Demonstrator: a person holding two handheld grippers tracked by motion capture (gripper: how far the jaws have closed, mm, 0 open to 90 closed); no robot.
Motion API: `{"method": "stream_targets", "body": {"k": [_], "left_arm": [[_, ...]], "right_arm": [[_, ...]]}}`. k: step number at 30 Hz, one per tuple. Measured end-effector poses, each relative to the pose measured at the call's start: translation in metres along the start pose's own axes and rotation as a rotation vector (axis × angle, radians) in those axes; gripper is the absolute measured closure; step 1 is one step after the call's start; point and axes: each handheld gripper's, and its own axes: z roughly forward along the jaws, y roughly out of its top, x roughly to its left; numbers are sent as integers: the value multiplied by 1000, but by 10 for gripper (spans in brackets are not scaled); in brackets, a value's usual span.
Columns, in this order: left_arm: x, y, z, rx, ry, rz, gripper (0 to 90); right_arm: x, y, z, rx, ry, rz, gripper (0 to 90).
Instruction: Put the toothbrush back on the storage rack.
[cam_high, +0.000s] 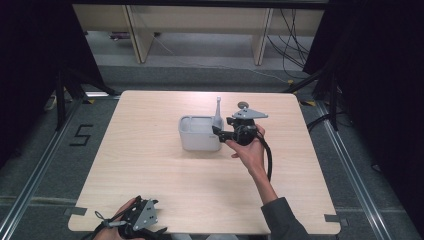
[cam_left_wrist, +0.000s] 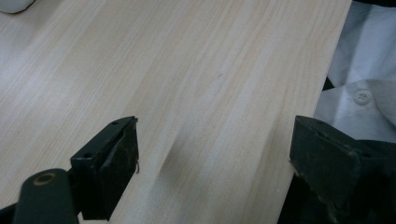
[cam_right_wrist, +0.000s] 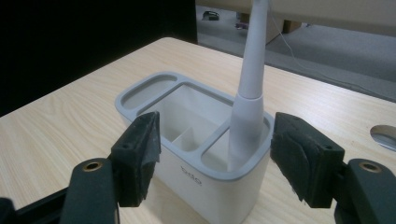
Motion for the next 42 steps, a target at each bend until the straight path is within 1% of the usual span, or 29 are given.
{"method": "stream_targets", "body": {"k": [1,6,8,10,11,13,14,15,18,19,20,21,22,23,24,26,28,29,30,31,32,34,35,36,38,39,40,41,42], "left_arm": [[0,0,0,0,0,0,153],[0,0,0,0,1,2,153],[0,0,0,-2,0,1,153],[0,0,0,-2,0,2,154],[0,0,0,-2,0,1,154],[0,0,0,-2,0,3,154],[0,0,-1,0,1,5,153],[-1,0,0,-4,-1,-1,154],[0,0,0,-1,0,3,153],[0,0,0,-2,0,1,154],[0,0,0,-2,0,2,153],[0,0,0,-2,0,1,153],[0,0,0,-1,0,1,153],[0,0,0,-2,0,2,153],[0,1,-1,-1,0,3,153],[0,1,-1,3,1,9,153],[0,0,0,-3,0,0,153],[0,1,-1,4,2,7,153],[-1,1,-1,-3,0,2,153],[-1,1,-1,-6,-1,-4,153],[0,1,-1,5,3,9,153],[0,0,0,-4,0,0,153],[0,1,-1,1,2,3,153],[0,1,-1,4,2,7,153],[0,0,0,-4,0,-2,153],[0,0,0,-1,1,2,153],[0,0,-1,-3,0,0,153],[0,1,-1,3,3,6,154],[0,1,-1,1,2,6,154]], "right_arm": [[1,0,1,0,17,8,332],[3,0,-3,21,12,34,318],[1,-1,-2,2,14,8,315],[3,-2,-4,20,16,31,312],[3,-2,-4,12,8,19,310],[3,-4,-6,25,11,25,309],[2,-4,-6,10,9,7,308],[3,-5,-7,13,10,25,307],[2,-7,-8,9,41,31,306],[3,-7,-9,18,47,49,305],[2,-7,-10,12,29,28,304],[1,-8,-9,8,50,25,303],[1,-8,-9,3,47,20,304],[2,-9,-11,19,46,45,303],[2,-9,-11,6,41,39,302],[4,-10,-13,16,45,54,301],[4,-10,-13,11,48,39,299],[5,-10,-14,19,50,49,298],[4,-10,-15,9,30,24,296],[6,-10,-15,21,48,48,296],[7,-10,-16,25,49,58,292],[7,-11,-15,25,60,27,286],[8,-11,-16,19,49,40,286],[8,-12,-17,29,47,32,285],[11,-13,-17,28,65,46,284],[10,-14,-17,31,69,26,284],[12,-15,-18,36,64,52,283],[11,-15,-19,37,51,32,282],[12,-15,-19,35,69,43,282]]}}
